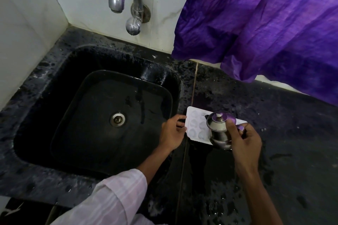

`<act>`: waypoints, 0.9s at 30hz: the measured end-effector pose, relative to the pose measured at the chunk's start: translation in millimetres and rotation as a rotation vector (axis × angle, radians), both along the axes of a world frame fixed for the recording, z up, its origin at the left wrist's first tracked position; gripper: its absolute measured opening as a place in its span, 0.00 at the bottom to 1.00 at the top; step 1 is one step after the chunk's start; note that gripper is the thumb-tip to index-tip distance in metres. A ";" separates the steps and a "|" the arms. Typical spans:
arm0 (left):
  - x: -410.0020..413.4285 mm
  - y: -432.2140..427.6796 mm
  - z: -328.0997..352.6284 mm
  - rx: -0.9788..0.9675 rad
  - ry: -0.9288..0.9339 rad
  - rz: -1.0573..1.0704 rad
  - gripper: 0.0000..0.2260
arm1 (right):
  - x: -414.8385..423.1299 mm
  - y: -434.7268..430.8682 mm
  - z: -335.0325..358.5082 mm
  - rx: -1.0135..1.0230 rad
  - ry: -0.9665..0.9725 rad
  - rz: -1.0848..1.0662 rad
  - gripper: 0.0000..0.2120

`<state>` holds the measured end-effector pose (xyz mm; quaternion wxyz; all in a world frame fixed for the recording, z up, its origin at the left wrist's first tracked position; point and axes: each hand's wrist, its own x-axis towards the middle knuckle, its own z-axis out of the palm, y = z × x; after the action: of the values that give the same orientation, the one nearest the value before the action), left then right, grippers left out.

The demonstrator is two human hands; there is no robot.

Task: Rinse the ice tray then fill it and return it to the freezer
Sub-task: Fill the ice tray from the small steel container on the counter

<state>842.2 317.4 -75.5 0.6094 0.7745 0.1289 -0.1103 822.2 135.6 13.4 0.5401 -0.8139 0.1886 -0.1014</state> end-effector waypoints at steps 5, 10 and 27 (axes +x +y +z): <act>-1.3 -0.7 -0.7 -0.028 0.007 0.011 0.16 | 4.1 -1.6 -0.8 -0.020 0.009 -0.001 0.21; -3.0 -0.9 -0.7 -0.033 -0.007 0.010 0.16 | 6.2 -3.6 -0.6 -0.036 0.011 -0.001 0.21; -3.4 -1.3 -0.3 -0.029 -0.003 0.016 0.16 | 5.6 -2.6 6.8 -0.045 -0.005 -0.008 0.20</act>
<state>838.8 316.1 -75.8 0.6214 0.7649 0.1325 -0.1061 827.8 132.9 20.2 0.5216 -0.8249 0.1884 -0.1099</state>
